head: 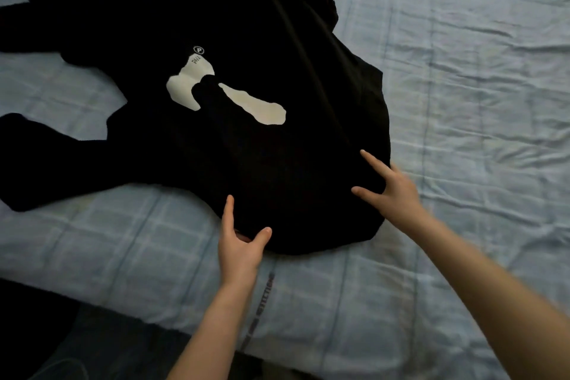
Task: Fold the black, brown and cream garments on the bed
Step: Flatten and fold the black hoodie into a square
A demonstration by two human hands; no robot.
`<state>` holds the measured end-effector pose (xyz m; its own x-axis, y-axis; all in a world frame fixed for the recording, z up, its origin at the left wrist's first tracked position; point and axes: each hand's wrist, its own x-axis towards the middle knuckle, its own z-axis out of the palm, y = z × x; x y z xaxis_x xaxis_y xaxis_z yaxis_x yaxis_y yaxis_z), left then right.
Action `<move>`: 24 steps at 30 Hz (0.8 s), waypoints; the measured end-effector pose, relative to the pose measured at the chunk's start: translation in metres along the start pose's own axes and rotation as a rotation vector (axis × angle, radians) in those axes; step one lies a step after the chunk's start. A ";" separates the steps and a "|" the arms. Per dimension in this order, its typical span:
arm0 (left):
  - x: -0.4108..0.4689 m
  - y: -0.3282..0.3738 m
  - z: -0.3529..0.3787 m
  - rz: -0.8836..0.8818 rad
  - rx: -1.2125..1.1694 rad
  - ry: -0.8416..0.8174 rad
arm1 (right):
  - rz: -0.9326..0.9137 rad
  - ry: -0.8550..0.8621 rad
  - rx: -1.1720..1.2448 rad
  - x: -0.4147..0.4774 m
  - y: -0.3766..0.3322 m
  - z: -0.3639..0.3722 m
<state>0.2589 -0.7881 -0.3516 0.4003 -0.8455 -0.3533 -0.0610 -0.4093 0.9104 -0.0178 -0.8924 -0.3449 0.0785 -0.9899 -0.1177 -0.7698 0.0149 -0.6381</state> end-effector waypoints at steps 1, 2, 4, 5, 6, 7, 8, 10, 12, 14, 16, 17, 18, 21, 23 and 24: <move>-0.015 -0.004 0.002 -0.005 -0.007 -0.009 | -0.001 -0.010 -0.018 -0.014 0.004 -0.005; -0.030 -0.008 0.004 -0.011 -0.013 -0.019 | -0.003 -0.021 -0.034 -0.028 0.010 -0.011; -0.061 -0.019 0.010 -0.028 -0.021 -0.047 | -0.006 -0.047 -0.052 -0.057 0.025 -0.020; -0.076 -0.024 0.014 -0.038 -0.028 -0.059 | 0.002 -0.053 -0.051 -0.070 0.034 -0.024; -0.091 -0.030 0.020 -0.046 -0.034 -0.059 | 0.015 -0.053 -0.047 -0.084 0.042 -0.029; -0.105 -0.035 0.027 -0.054 -0.038 -0.051 | 0.025 -0.050 -0.048 -0.096 0.051 -0.033; -0.119 -0.040 0.034 -0.061 -0.045 -0.040 | 0.028 -0.045 -0.059 -0.107 0.059 -0.037; -0.145 -0.048 0.053 -0.084 -0.070 -0.030 | 0.028 -0.041 -0.090 -0.125 0.077 -0.048; -0.173 -0.055 0.077 -0.113 -0.076 -0.021 | 0.040 -0.045 -0.128 -0.140 0.100 -0.062; -0.200 -0.061 0.101 -0.147 -0.071 -0.007 | 0.053 -0.048 -0.153 -0.155 0.124 -0.078; -0.223 -0.064 0.125 -0.166 -0.072 0.000 | 0.042 -0.060 -0.136 -0.170 0.142 -0.093; -0.234 -0.065 0.137 -0.167 -0.075 0.003 | 0.038 -0.064 -0.128 -0.176 0.151 -0.103; -0.244 -0.066 0.149 -0.170 -0.078 0.006 | 0.040 -0.068 -0.124 -0.181 0.160 -0.112; -0.274 -0.068 0.182 -0.171 -0.075 -0.004 | 0.059 -0.056 -0.156 -0.191 0.189 -0.139; -0.287 -0.070 0.196 -0.169 -0.060 -0.029 | 0.081 -0.060 -0.174 -0.198 0.202 -0.148; -0.289 -0.072 0.199 -0.173 -0.035 -0.037 | 0.093 -0.080 -0.175 -0.201 0.204 -0.147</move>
<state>-0.0340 -0.5827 -0.3582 0.3683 -0.7760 -0.5120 0.0382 -0.5377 0.8423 -0.2832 -0.7112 -0.3398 0.0467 -0.9711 -0.2341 -0.8739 0.0738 -0.4805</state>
